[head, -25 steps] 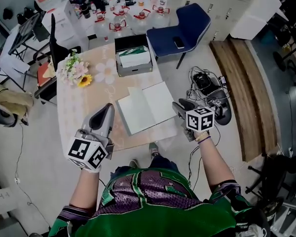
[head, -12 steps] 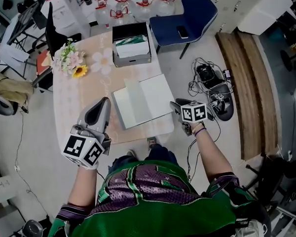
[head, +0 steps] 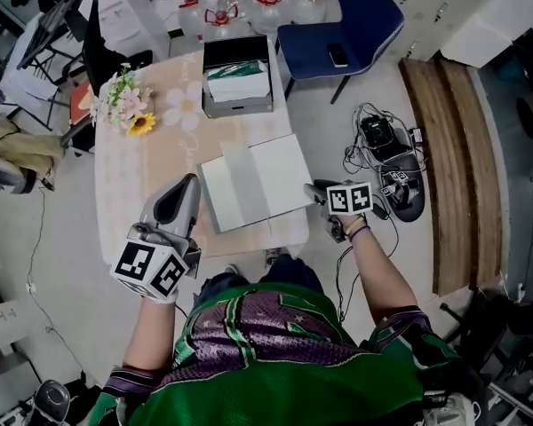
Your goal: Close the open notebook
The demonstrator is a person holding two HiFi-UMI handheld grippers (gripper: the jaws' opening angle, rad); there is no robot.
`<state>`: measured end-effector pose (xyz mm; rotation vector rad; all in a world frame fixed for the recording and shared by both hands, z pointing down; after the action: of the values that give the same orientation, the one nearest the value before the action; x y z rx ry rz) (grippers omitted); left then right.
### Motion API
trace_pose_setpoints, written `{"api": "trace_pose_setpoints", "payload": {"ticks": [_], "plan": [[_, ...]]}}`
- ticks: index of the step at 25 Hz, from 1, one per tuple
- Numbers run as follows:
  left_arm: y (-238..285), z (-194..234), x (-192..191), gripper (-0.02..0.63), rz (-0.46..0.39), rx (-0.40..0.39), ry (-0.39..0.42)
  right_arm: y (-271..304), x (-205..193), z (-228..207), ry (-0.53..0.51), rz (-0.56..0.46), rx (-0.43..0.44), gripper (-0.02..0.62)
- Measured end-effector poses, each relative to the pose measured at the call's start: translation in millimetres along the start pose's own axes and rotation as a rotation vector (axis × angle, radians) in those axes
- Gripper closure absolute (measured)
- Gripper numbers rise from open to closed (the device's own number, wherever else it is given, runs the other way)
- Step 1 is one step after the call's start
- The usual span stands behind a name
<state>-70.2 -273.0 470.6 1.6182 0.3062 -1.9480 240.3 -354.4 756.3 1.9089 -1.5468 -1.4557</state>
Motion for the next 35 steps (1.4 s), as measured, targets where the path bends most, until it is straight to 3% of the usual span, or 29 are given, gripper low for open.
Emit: {"api": "trace_pose_setpoints", "payload": {"ticks": [8,11,19,35], "plan": [[6.4,-2.7,-4.6,0.589,0.005,0.020,-0.031,9.8,-9.7,-11.9,0.205,0.032,0.217,0.451],[4.5,-2.3,-4.9,0.589,0.007,0.025,-0.031,10.0,-11.5,-9.6,0.204,0.043,0.252,0.460],[-5.8,9.4,-3.5,0.589,0.000,0.007,-0.038,-3.1,-4.4,5.0,0.106,-0.028,0.180,0.544],[-62.2,41.6,6.7,0.589,-0.045,-0.020,-0.033,-32.9,6.4,48.7,0.050,-0.112,0.026,0.565]]}}
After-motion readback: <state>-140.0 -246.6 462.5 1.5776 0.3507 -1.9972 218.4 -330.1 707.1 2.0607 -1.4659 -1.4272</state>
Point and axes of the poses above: the fingertips, and each gripper's own axes: y forward along the fingers, z to its left, x out of its top, the point moved 7 cm from there along -y, backward along the fingers, and after that the axes turned 7 degrees about -x, right-handed, at the moved point
